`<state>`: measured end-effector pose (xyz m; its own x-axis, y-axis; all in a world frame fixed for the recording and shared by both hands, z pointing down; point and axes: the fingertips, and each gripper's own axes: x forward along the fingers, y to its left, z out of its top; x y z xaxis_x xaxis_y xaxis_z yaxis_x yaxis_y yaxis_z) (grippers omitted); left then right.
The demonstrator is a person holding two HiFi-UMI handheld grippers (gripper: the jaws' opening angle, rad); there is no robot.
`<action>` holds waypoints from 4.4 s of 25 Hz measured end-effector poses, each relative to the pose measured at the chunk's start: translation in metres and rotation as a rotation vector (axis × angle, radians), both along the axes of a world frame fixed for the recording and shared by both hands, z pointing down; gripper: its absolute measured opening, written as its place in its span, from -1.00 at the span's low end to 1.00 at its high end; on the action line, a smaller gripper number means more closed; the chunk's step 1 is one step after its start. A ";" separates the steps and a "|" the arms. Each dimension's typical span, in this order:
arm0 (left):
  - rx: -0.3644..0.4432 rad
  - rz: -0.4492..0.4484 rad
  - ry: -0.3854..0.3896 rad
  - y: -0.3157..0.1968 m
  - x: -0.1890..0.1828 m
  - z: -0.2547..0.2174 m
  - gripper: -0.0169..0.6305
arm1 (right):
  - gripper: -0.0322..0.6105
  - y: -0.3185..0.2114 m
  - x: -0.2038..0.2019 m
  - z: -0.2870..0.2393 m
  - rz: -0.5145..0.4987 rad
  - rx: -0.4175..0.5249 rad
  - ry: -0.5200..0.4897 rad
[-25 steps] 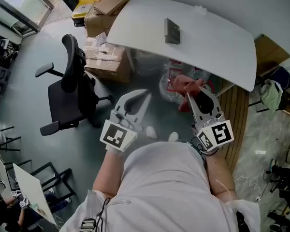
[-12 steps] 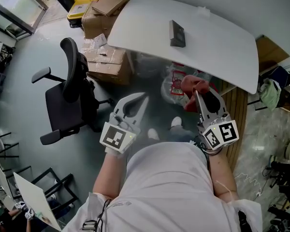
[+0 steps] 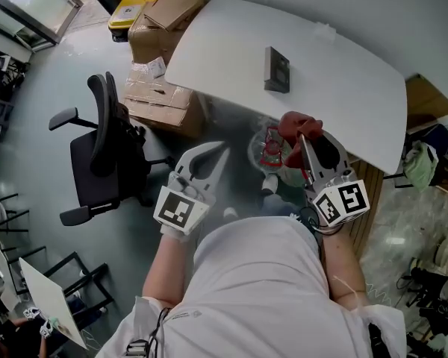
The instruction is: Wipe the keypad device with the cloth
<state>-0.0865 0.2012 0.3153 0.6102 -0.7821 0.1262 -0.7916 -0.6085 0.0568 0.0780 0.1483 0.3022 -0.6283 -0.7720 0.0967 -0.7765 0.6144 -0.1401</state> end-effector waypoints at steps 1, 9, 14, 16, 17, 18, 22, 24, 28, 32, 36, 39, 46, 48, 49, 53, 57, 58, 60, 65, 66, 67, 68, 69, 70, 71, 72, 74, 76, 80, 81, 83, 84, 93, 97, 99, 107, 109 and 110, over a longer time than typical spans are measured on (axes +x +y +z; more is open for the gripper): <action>-0.004 -0.009 -0.006 -0.009 0.004 0.000 -0.91 | -0.62 -0.009 0.003 0.000 -0.009 -0.004 -0.001; -0.045 -0.049 -0.031 -0.074 0.057 0.011 -0.91 | -0.62 -0.074 0.045 0.013 -0.084 -0.038 -0.026; -0.045 -0.073 -0.076 -0.110 0.077 0.024 -0.91 | -0.62 -0.103 0.057 0.029 -0.133 -0.089 -0.060; -0.060 -0.074 -0.092 -0.122 0.081 0.029 -0.91 | -0.62 -0.113 0.059 0.031 -0.151 -0.118 -0.100; -0.069 -0.073 -0.100 -0.127 0.083 0.032 -0.91 | -0.62 -0.116 0.058 0.031 -0.160 -0.130 -0.115; -0.079 -0.072 -0.108 -0.132 0.084 0.036 -0.91 | -0.62 -0.120 0.056 0.032 -0.168 -0.138 -0.124; -0.118 -0.039 -0.154 -0.153 0.087 0.054 -0.91 | -0.62 -0.140 0.047 0.044 -0.181 -0.178 -0.132; -0.136 -0.008 -0.178 -0.161 0.088 0.066 -0.91 | -0.62 -0.149 0.043 0.055 -0.180 -0.203 -0.118; -0.185 0.052 -0.198 -0.183 0.084 0.091 -0.91 | -0.62 -0.171 0.032 0.081 -0.158 -0.268 -0.101; -0.223 0.139 -0.220 -0.207 0.083 0.116 -0.91 | -0.62 -0.193 0.016 0.102 -0.132 -0.314 -0.081; -0.256 0.234 -0.245 -0.230 0.087 0.137 -0.91 | -0.62 -0.211 -0.001 0.129 -0.106 -0.352 -0.055; -0.282 0.297 -0.260 -0.240 0.091 0.155 -0.91 | -0.62 -0.220 -0.009 0.149 -0.081 -0.393 -0.040; -0.353 0.438 -0.309 -0.251 0.091 0.204 -0.91 | -0.62 -0.238 -0.031 0.194 -0.052 -0.473 0.010; -0.373 0.456 -0.312 -0.255 0.091 0.216 -0.91 | -0.62 -0.242 -0.033 0.205 -0.040 -0.493 0.019; -0.382 0.464 -0.313 -0.257 0.091 0.221 -0.91 | -0.62 -0.244 -0.034 0.211 -0.034 -0.503 0.023; -0.409 0.497 -0.327 -0.262 0.092 0.238 -0.91 | -0.62 -0.245 -0.040 0.230 -0.022 -0.535 0.033; -0.433 0.522 -0.321 -0.267 0.094 0.248 -0.91 | -0.62 -0.243 -0.045 0.244 -0.016 -0.540 0.057; -0.437 0.531 -0.315 -0.268 0.094 0.249 -0.91 | -0.61 -0.243 -0.045 0.246 -0.006 -0.539 0.048; -0.442 0.546 -0.304 -0.268 0.095 0.249 -0.91 | -0.62 -0.243 -0.040 0.251 0.024 -0.544 0.021; -0.439 0.569 -0.302 -0.265 0.095 0.249 -0.91 | -0.62 -0.241 -0.022 0.271 0.091 -0.564 0.023; -0.437 0.573 -0.307 -0.265 0.095 0.249 -0.91 | -0.62 -0.241 -0.019 0.273 0.095 -0.573 0.024; -0.436 0.577 -0.310 -0.266 0.095 0.249 -0.91 | -0.62 -0.242 -0.017 0.276 0.100 -0.580 0.029; -0.437 0.579 -0.309 -0.266 0.095 0.248 -0.91 | -0.62 -0.243 -0.013 0.279 0.108 -0.586 0.034; -0.438 0.581 -0.307 -0.266 0.095 0.248 -0.91 | -0.62 -0.244 -0.010 0.282 0.121 -0.593 0.035; -0.440 0.583 -0.304 -0.266 0.095 0.248 -0.91 | -0.62 -0.244 -0.006 0.285 0.137 -0.601 0.034; -0.442 0.585 -0.301 -0.266 0.096 0.248 -0.91 | -0.62 -0.245 -0.001 0.288 0.155 -0.610 0.029; -0.444 0.586 -0.298 -0.266 0.096 0.248 -0.91 | -0.62 -0.246 0.003 0.292 0.174 -0.619 0.023; -0.448 0.585 -0.291 -0.266 0.096 0.248 -0.91 | -0.62 -0.248 0.011 0.299 0.207 -0.635 0.009; -0.452 0.582 -0.284 -0.267 0.096 0.248 -0.91 | -0.62 -0.250 0.017 0.305 0.226 -0.644 0.006; -0.463 0.577 -0.272 -0.267 0.095 0.248 -0.91 | -0.62 -0.251 0.026 0.314 0.251 -0.660 0.015; -0.466 0.575 -0.269 -0.267 0.095 0.248 -0.91 | -0.62 -0.251 0.028 0.316 0.260 -0.665 0.017; -0.467 0.571 -0.269 -0.267 0.095 0.248 -0.91 | -0.62 -0.251 0.032 0.320 0.280 -0.677 0.019; -0.466 0.568 -0.272 -0.267 0.095 0.248 -0.91 | -0.62 -0.252 0.034 0.322 0.289 -0.682 0.017; -0.440 0.564 -0.311 -0.266 0.094 0.247 -0.91 | -0.62 -0.253 0.041 0.326 0.296 -0.742 -0.002; -0.388 0.601 -0.343 -0.264 0.096 0.239 -0.91 | -0.62 -0.264 0.028 0.296 0.244 -0.681 0.010; -0.386 0.588 -0.359 -0.269 0.096 0.240 -0.91 | -0.62 -0.271 0.018 0.279 0.211 -0.650 0.000; -0.427 0.559 -0.307 -0.276 0.099 0.245 -0.91 | -0.62 -0.286 -0.026 0.251 0.087 -0.614 -0.010; -0.432 0.561 -0.292 -0.276 0.099 0.245 -0.91 | -0.62 -0.287 -0.032 0.252 0.069 -0.618 -0.004; -0.432 0.562 -0.289 -0.276 0.099 0.245 -0.91 | -0.62 -0.288 -0.034 0.252 0.062 -0.620 0.001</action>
